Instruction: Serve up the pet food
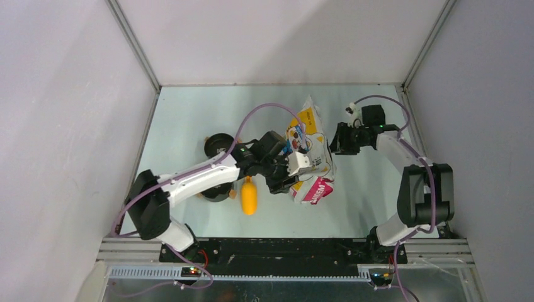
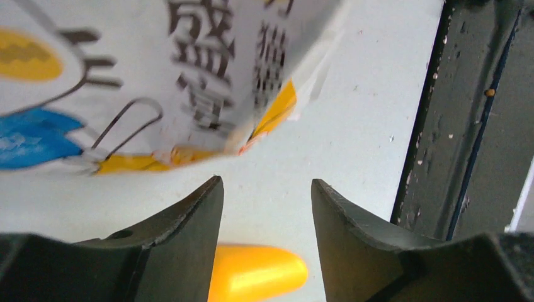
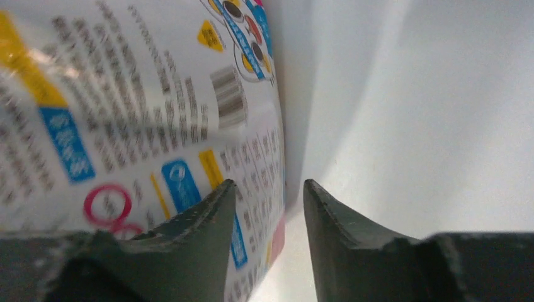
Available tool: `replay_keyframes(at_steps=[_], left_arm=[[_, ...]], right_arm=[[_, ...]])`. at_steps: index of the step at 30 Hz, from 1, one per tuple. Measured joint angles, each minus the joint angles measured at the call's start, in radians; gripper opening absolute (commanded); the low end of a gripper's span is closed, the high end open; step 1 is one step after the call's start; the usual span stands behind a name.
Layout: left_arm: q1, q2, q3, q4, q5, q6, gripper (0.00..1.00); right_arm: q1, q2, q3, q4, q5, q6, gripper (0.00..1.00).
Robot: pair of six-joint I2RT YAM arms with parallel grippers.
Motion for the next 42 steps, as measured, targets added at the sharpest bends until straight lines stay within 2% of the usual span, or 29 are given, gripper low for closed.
replay_keyframes(at_steps=[5, 9, 10, 11, 12, 13, 15, 17, 18, 21, 24, 29, 33, 42], left_arm=[[0.038, -0.129, 0.002, -0.080, -0.025, 0.035, 0.62], [0.054, -0.229, 0.060, -0.159, -0.200, 0.142, 0.63], [0.056, -0.246, 0.066, -0.159, -0.256, 0.174, 0.67], [0.063, -0.261, 0.067, -0.153, -0.307, 0.204, 0.71], [0.074, -0.278, 0.068, -0.141, -0.372, 0.236, 0.79], [0.086, -0.287, 0.071, -0.134, -0.409, 0.251, 0.82], [0.130, -0.291, 0.120, -0.124, -0.474, 0.231, 0.84], [0.187, -0.268, 0.233, -0.132, -0.466, 0.146, 0.84], [0.217, -0.249, 0.311, -0.127, -0.429, 0.088, 0.82], [0.275, -0.219, 0.481, -0.117, -0.274, -0.043, 0.73], [0.253, -0.223, 0.528, -0.134, -0.101, -0.058, 0.71], [0.177, -0.263, 0.402, -0.196, 0.005, -0.003, 0.75], [0.179, -0.286, 0.306, -0.236, 0.029, -0.003, 0.75], [0.181, -0.368, 0.186, -0.260, 0.060, -0.005, 0.75]], right_arm=[[-0.124, -0.163, 0.015, -0.157, -0.042, -0.095, 0.71], [-0.225, -0.366, 0.156, -0.271, -0.061, -0.251, 0.87], [-0.232, -0.406, 0.189, -0.277, -0.065, -0.279, 0.91], [-0.237, -0.454, 0.225, -0.282, -0.068, -0.314, 0.92], [-0.237, -0.504, 0.256, -0.283, -0.073, -0.344, 0.93], [-0.237, -0.541, 0.275, -0.282, -0.079, -0.365, 0.93], [-0.232, -0.613, 0.301, -0.277, -0.090, -0.393, 0.92], [-0.209, -0.660, 0.325, -0.291, -0.095, -0.409, 0.86], [-0.180, -0.661, 0.348, -0.310, -0.092, -0.410, 0.81], [-0.084, -0.608, 0.399, -0.366, -0.109, -0.410, 0.76], [-0.042, -0.555, 0.378, -0.397, -0.158, -0.383, 0.71], [0.033, -0.465, 0.317, -0.506, -0.205, -0.347, 0.61], [0.055, -0.462, 0.317, -0.521, -0.205, -0.307, 0.54], [0.060, -0.396, 0.318, -0.508, -0.181, -0.240, 0.52]])
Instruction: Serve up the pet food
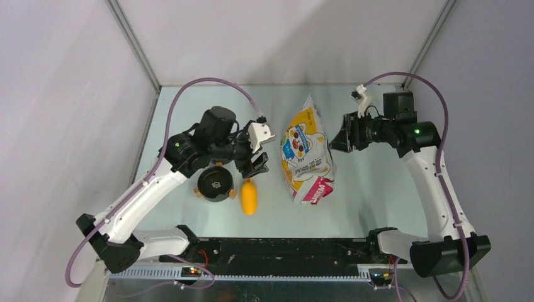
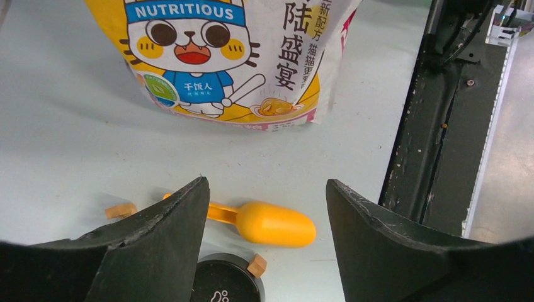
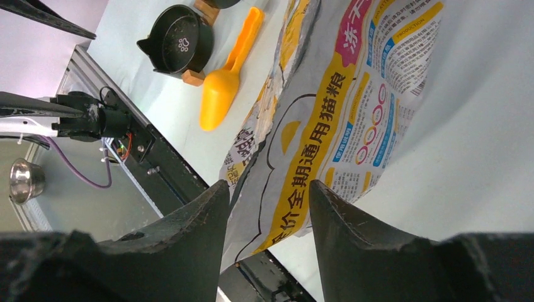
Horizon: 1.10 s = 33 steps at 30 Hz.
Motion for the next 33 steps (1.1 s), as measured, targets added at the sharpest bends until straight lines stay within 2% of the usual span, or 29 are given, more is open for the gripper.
replay_keyframes(at_steps=[10, 20, 33], left_arm=[[0.013, 0.002, -0.013, 0.016, 0.020, -0.018, 0.75], [0.017, 0.006, -0.013, 0.023, 0.024, -0.025, 0.75], [0.019, 0.010, -0.013, 0.031, 0.024, -0.025, 0.75]], right_arm=[[0.007, 0.000, -0.004, 0.006, 0.030, 0.017, 0.45], [0.007, 0.000, -0.023, 0.008, 0.050, 0.019, 0.45], [0.005, -0.016, -0.024, 0.005, -0.042, 0.028, 0.44]])
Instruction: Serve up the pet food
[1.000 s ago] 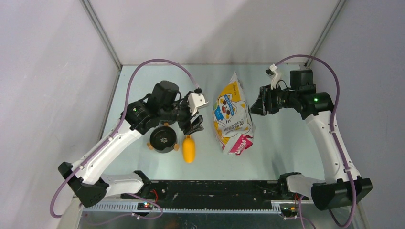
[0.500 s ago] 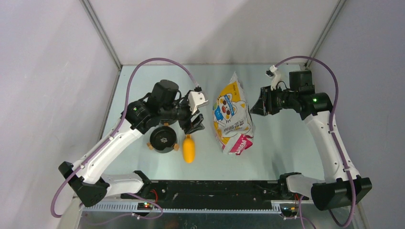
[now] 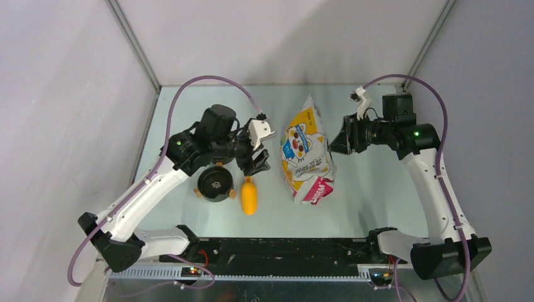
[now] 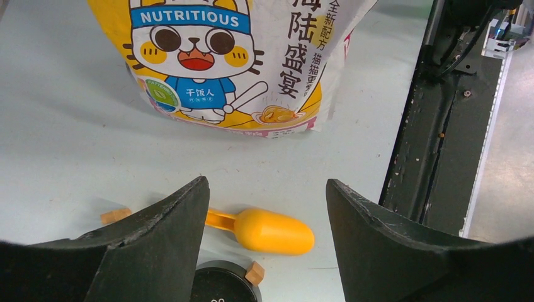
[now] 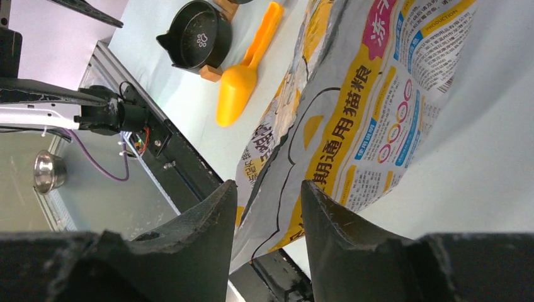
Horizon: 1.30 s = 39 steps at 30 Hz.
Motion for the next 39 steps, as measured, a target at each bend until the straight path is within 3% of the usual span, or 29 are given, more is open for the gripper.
replay_keyframes(at_steps=[9, 39], left_arm=[[0.000, 0.014, 0.000, 0.007, 0.001, 0.000, 0.75], [0.000, 0.018, 0.000, 0.014, 0.005, 0.000, 0.75]], right_arm=[[-0.007, -0.001, -0.004, 0.000, 0.011, 0.010, 0.37], [-0.015, -0.001, -0.018, 0.002, -0.019, 0.018, 0.37]])
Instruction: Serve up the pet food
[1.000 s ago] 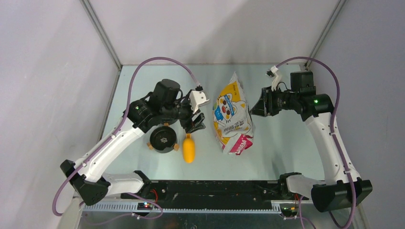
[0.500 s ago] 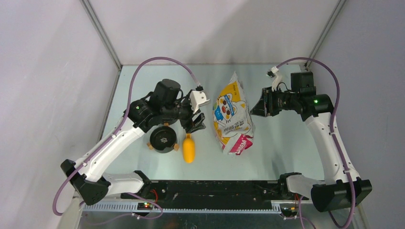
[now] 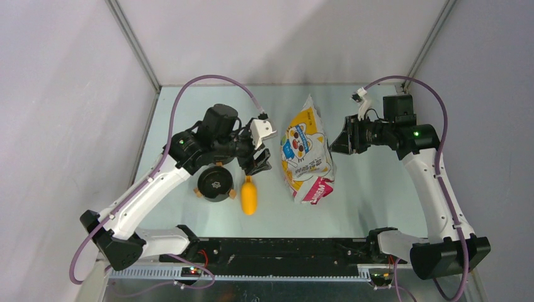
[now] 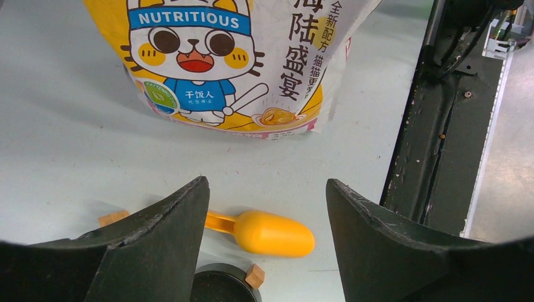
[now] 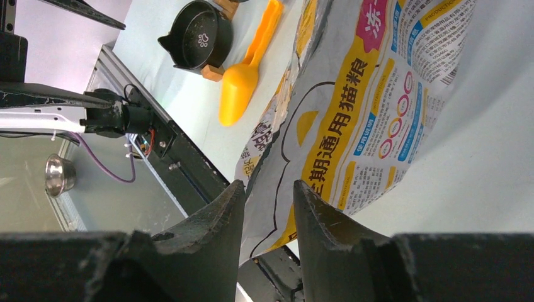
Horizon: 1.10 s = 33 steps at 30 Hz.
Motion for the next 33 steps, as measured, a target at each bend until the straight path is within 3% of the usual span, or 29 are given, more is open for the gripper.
replay_keyframes(at_steps=[33], left_arm=[[0.000, 0.067, 0.005, 0.008, 0.018, -0.008, 0.75]], right_arm=[[0.021, 0.009, 0.000, -0.008, 0.146, 0.073, 0.39]])
